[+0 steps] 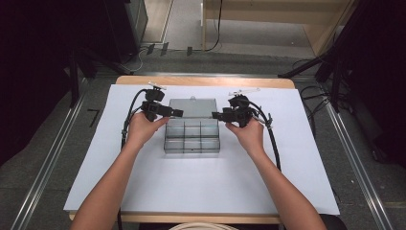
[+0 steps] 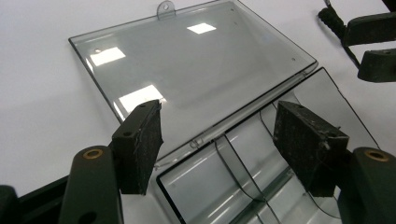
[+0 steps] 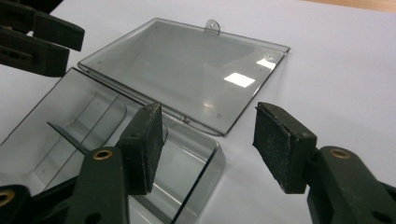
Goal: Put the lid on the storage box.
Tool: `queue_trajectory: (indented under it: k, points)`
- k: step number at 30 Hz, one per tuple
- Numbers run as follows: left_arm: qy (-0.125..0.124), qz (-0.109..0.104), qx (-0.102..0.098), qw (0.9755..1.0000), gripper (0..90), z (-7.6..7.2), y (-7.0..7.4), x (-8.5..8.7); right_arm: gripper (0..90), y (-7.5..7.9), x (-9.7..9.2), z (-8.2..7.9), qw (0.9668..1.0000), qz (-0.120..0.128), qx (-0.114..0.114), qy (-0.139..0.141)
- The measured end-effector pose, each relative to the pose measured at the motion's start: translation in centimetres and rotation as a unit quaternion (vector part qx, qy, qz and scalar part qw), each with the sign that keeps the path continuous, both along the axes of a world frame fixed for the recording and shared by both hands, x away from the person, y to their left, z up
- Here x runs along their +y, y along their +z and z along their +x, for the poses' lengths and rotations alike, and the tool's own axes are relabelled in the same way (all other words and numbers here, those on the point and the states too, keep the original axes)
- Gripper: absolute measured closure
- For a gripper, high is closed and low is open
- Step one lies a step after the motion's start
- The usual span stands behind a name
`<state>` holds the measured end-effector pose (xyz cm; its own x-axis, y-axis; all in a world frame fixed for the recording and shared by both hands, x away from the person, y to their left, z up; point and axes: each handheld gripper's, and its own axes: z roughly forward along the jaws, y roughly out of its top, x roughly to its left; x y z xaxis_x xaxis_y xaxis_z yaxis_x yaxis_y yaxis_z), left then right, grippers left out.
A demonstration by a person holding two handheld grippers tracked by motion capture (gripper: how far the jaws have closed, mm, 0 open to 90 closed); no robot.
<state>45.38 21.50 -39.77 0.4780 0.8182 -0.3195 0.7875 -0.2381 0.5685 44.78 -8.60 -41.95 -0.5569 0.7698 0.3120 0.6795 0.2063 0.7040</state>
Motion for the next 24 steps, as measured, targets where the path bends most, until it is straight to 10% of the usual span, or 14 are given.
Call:
queue_trajectory:
  k: [24]
  points:
    - [-0.016, 0.002, -0.003, 0.9999, 33.8, -2.4, 0.8, 0.7, 47.9, 0.5, -1.5, -0.2, 0.9961, -0.082, 0.025, 0.021]
